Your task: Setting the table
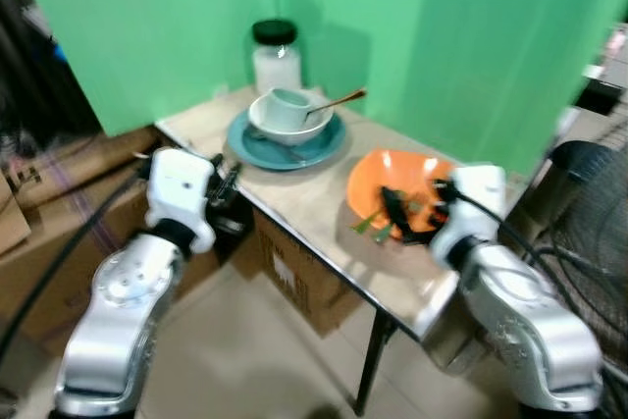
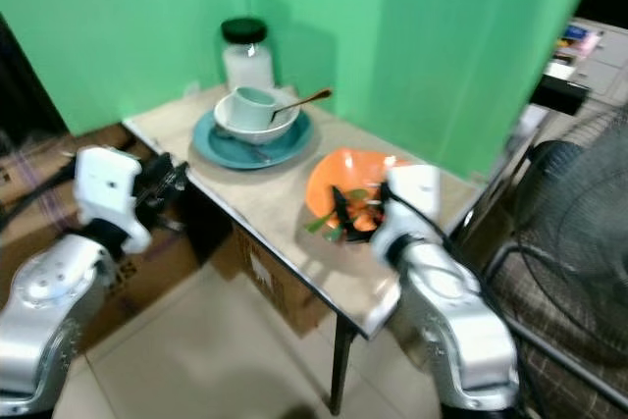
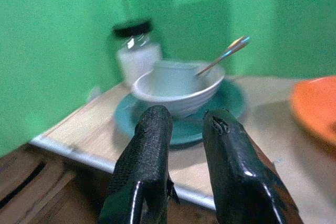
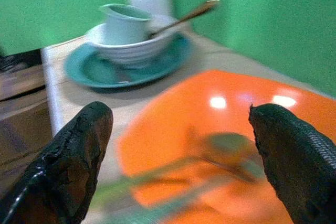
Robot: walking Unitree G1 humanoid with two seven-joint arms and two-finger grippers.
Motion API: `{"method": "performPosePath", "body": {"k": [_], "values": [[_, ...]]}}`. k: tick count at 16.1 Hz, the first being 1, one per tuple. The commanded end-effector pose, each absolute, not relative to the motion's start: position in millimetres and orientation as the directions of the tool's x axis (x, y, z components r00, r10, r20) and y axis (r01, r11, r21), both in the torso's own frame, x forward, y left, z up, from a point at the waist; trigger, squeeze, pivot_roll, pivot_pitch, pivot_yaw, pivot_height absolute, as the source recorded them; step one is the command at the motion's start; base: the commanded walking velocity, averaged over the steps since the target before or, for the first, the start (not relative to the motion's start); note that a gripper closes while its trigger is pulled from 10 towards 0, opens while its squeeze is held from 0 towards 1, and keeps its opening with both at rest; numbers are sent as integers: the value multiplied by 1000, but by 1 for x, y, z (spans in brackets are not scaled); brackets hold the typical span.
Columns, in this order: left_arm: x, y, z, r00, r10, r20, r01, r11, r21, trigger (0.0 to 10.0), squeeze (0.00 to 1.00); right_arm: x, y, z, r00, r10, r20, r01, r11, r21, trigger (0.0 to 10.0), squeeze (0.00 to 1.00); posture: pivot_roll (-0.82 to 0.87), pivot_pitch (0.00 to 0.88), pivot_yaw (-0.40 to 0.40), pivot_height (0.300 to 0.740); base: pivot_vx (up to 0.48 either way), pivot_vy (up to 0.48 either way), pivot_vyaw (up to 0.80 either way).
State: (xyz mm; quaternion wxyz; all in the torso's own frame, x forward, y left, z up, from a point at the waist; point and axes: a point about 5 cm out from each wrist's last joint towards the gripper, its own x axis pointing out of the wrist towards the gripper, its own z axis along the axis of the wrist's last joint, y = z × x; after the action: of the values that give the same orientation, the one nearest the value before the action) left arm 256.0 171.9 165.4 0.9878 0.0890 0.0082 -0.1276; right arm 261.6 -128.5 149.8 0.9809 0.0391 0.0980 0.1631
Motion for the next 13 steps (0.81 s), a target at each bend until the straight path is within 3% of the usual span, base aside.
{"method": "performPosePath", "body": {"k": [1, 5, 8, 9, 10, 13], "values": [[257, 166, 169, 961, -275, -28, 276, 946, 171, 10000, 0, 261, -137, 153, 939, 293, -182, -283, 956, 80, 10000, 0, 97, 0, 26, 740, 330, 0, 0], [256, 167, 168, 954, -297, -42, 299, 935, 189, 10000, 0, 265, -137, 157, 930, 258, -261, -254, 966, 52, 10000, 0, 103, 0, 19, 740, 313, 0, 0], [256, 172, 169, 938, -342, -61, 348, 916, 202, 10000, 0, 269, -137, 160, 890, 251, -380, -253, 966, 45, 10000, 0, 97, 0, 17, 740, 0, 0, 0], [255, 173, 169, 919, -387, -75, 394, 896, 205, 10000, 0, 272, -139, 164, 876, 243, -417, -246, 968, 46, 10000, 251, 96, 0, 14, 740, 0, 0, 0], [252, 173, 169, 891, -444, -94, 453, 868, 203, 10000, 0, 274, -141, 167, 864, 226, -450, -237, 971, 32, 10000, 1000, 96, 0, 10, 740, 0, 0, 0], [241, 170, 166, 799, -580, -161, 602, 777, 186, 10000, 0, 280, -144, 177, 820, 177, -544, -217, 976, -9, 10000, 1000, 93, 0, -5, 740, 0, 0, 0]]}}
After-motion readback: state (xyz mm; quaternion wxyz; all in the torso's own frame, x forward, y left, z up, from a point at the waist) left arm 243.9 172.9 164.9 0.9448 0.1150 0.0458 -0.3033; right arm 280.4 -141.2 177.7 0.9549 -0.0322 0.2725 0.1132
